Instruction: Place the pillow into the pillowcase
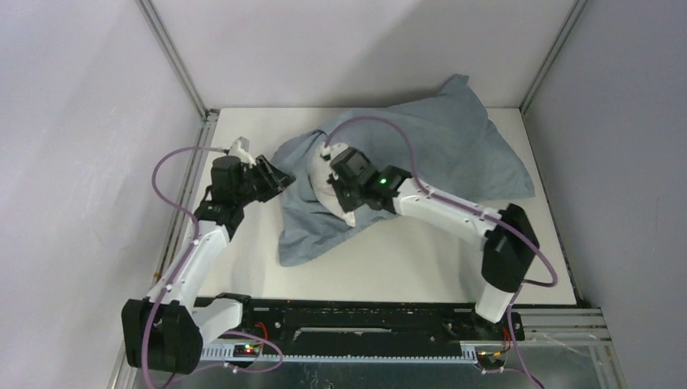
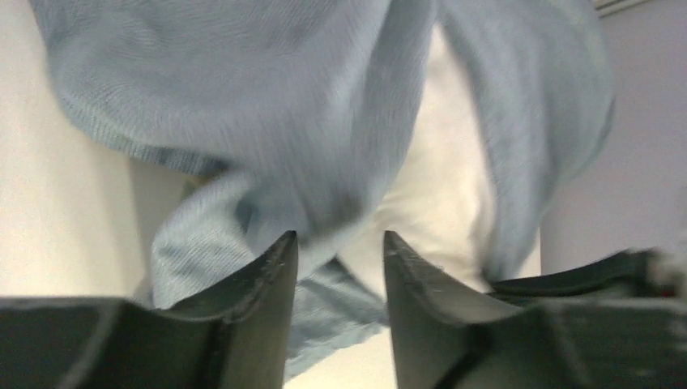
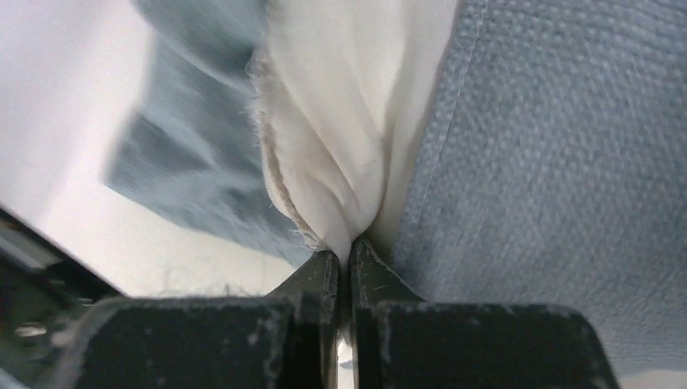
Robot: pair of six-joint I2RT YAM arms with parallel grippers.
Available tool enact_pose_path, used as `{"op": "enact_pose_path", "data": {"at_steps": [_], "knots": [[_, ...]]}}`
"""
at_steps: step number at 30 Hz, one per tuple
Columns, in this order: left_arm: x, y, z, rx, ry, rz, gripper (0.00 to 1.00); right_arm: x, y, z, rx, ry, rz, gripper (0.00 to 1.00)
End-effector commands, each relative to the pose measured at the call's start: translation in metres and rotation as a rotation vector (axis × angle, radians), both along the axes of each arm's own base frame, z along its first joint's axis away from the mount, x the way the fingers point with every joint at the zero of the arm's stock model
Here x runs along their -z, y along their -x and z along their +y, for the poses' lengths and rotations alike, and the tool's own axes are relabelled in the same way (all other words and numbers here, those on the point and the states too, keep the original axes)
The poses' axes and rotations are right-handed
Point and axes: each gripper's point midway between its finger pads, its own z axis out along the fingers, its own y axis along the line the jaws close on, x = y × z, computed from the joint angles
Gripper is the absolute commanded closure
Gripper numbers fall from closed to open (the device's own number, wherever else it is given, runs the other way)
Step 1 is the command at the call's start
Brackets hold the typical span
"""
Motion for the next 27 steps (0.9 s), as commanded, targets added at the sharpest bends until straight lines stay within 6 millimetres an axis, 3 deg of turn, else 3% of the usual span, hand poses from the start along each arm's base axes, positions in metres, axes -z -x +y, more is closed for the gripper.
{"op": "enact_pose_path", "data": {"at_steps": [1, 7, 14, 22, 27], "knots": [[0.016, 0.014, 0.006, -0.041, -0.039, -0.005, 0.45, -0.069, 0.015, 0.049, -0.095, -0.382, 0.074, 1.00], [0.038, 0.036, -0.001, -0.117, -0.071, 0.018, 0.41, -0.086, 0.012, 0.061, -0.099, -0.447, 0.091, 1.00], [0.069, 0.048, -0.001, -0.275, -0.097, 0.066, 0.47, -0.101, 0.005, 0.063, -0.076, -0.492, 0.105, 1.00], [0.068, 0.022, -0.018, -0.303, -0.057, 0.049, 0.40, -0.107, 0.006, 0.064, -0.068, -0.505, 0.110, 1.00], [0.084, 0.008, -0.023, -0.311, -0.094, 0.094, 0.43, -0.112, 0.005, 0.062, -0.059, -0.508, 0.102, 1.00]]}}
